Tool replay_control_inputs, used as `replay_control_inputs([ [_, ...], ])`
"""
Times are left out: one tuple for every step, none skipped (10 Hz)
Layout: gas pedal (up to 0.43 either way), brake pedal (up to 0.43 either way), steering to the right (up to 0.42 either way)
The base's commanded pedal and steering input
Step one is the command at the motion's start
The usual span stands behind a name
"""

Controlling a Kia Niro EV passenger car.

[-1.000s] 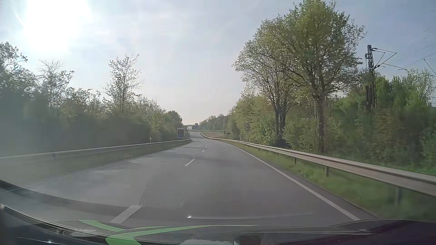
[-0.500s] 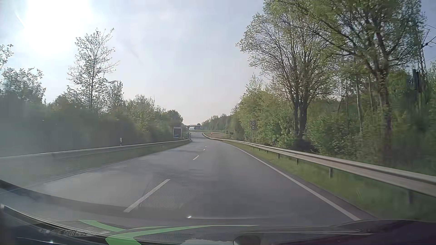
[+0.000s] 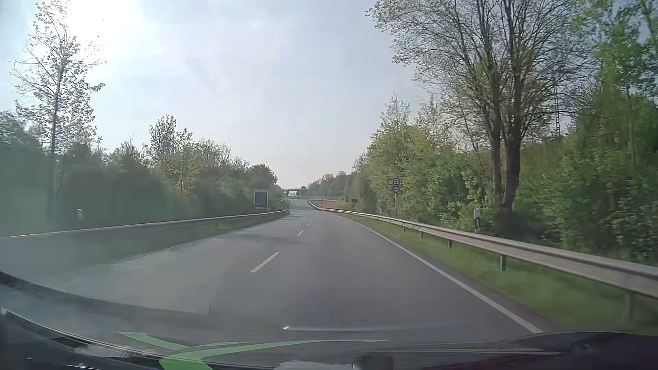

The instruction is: Follow the waypoints while adhering to traffic rules and regulations

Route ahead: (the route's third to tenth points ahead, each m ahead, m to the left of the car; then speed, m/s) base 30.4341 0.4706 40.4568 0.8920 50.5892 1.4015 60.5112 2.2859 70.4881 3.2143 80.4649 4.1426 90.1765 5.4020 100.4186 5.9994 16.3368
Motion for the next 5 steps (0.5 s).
replay_control_inputs([
  [0.0, 0.0, -0.004],
  [0.0, 0.0, -0.004],
  [0.0, 0.0, -0.004],
  [0.0, 0.0, -0.004],
  [0.0, 0.0, -0.004],
])
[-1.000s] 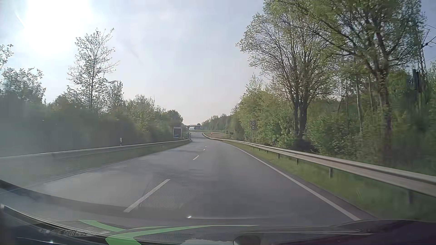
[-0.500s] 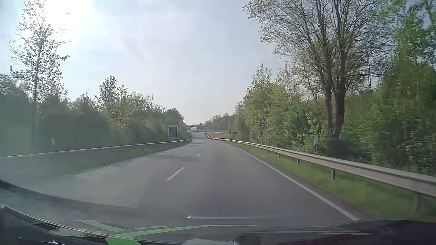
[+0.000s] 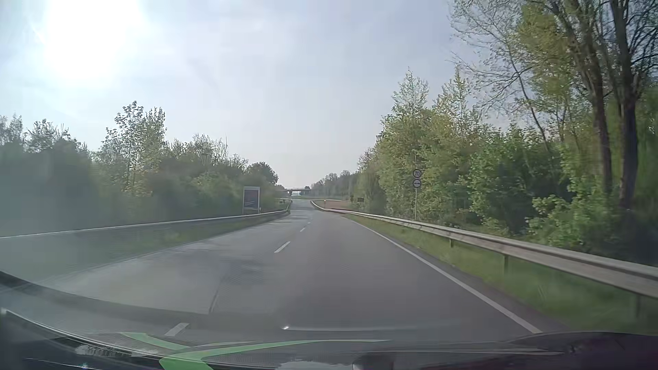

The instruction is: Follow the waypoints while adhering to traffic rules and regulations

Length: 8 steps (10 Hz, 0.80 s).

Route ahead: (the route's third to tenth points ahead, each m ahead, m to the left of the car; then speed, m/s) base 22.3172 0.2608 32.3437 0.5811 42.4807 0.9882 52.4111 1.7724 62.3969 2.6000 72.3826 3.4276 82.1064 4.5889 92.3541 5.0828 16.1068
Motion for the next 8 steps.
replay_control_inputs([
  [0.0, 0.0, -0.004],
  [0.0, 0.0, -0.004],
  [0.0, 0.0, -0.004],
  [0.0, 0.0, -0.004],
  [0.0, 0.0, -0.004],
  [0.0, 0.0, -0.004],
  [0.0, 0.0, -0.004],
  [0.0, 0.0, -0.004],
])
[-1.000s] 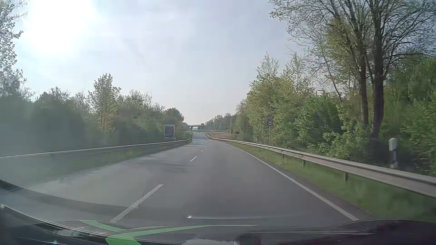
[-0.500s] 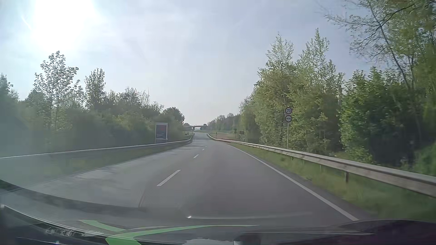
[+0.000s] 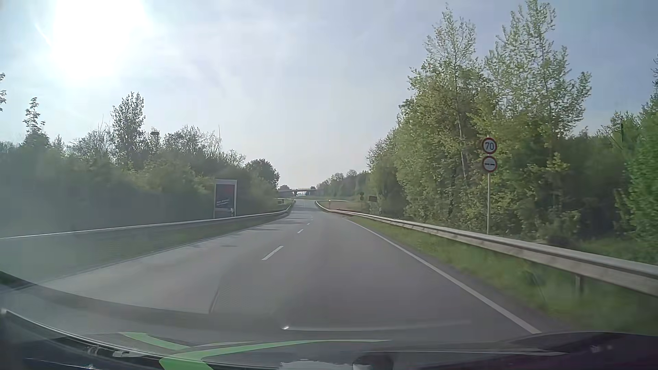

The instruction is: Follow the waypoints while adhering to traffic rules and regulations

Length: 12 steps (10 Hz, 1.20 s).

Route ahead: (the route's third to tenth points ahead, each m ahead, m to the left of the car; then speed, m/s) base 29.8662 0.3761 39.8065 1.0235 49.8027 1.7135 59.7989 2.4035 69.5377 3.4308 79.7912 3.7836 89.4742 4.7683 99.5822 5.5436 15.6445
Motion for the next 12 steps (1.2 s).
replay_control_inputs([
  [0.0, 0.0, -0.004],
  [0.0, 0.0, -0.004],
  [0.0, 0.0, -0.004],
  [0.0, 0.0, -0.004],
  [0.0, 0.0, -0.004],
  [0.0, 0.0, -0.004],
  [0.0, 0.0, -0.004],
  [0.0, 0.0, -0.004],
  [0.0, 0.0, -0.004],
  [0.0, 0.0, -0.005],
  [0.0, 0.0, -0.005],
  [0.0, 0.0, -0.005],
])
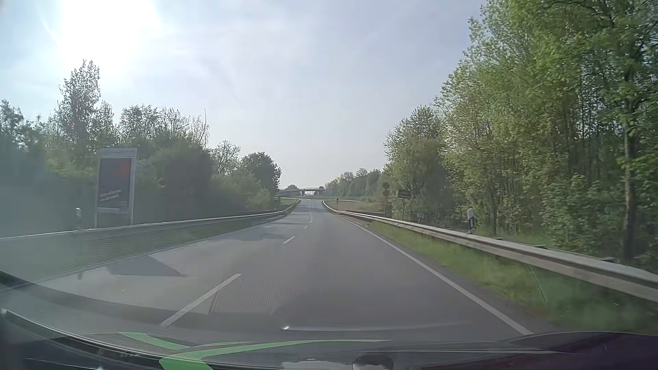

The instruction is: Follow the waypoints while adhering to traffic rules and regulations

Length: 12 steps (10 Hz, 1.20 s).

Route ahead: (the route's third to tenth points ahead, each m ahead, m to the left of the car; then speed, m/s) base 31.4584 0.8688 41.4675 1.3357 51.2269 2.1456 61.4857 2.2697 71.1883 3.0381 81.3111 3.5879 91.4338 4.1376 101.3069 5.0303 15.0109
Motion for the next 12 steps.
replay_control_inputs([
  [0.0, 0.0, -0.006],
  [0.0, 0.0, -0.006],
  [0.0, 0.0, -0.006],
  [0.0, 0.0, -0.006],
  [0.0, 0.0, -0.006],
  [0.0, 0.0, -0.006],
  [0.0, 0.0, -0.006],
  [0.0, 0.0, -0.006],
  [0.0, 0.0, -0.006],
  [0.0, 0.0, -0.006],
  [0.0, 0.0, -0.006],
  [0.0, 0.0, -0.006],
])
